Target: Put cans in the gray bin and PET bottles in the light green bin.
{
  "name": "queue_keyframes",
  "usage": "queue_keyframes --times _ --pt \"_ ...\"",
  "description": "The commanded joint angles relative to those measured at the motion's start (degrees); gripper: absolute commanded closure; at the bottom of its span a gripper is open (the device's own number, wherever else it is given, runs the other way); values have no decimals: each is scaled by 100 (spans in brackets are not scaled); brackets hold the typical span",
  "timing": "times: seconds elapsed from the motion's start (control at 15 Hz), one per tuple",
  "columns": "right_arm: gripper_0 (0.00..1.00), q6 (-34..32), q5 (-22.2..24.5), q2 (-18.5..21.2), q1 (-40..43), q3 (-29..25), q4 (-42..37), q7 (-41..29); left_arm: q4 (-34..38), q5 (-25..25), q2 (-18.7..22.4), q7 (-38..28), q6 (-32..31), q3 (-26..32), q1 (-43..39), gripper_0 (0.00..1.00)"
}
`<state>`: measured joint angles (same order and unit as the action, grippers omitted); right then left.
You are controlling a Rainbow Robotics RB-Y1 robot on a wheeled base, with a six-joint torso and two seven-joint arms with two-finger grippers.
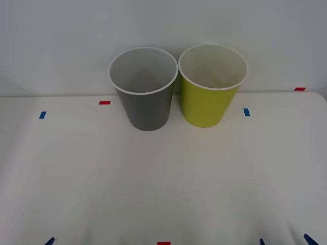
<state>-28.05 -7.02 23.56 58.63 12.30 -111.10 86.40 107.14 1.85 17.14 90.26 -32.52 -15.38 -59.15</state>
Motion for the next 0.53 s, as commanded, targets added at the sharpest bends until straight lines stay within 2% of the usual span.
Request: queue_keyframes --times 0.07,0.53 --pt "0 1 -1 -1 -1 0 1 0 0 0 0 0 0 0 0 0" --pt "0 1 -1 -1 -1 0 1 0 0 0 0 0 0 0 0 0"
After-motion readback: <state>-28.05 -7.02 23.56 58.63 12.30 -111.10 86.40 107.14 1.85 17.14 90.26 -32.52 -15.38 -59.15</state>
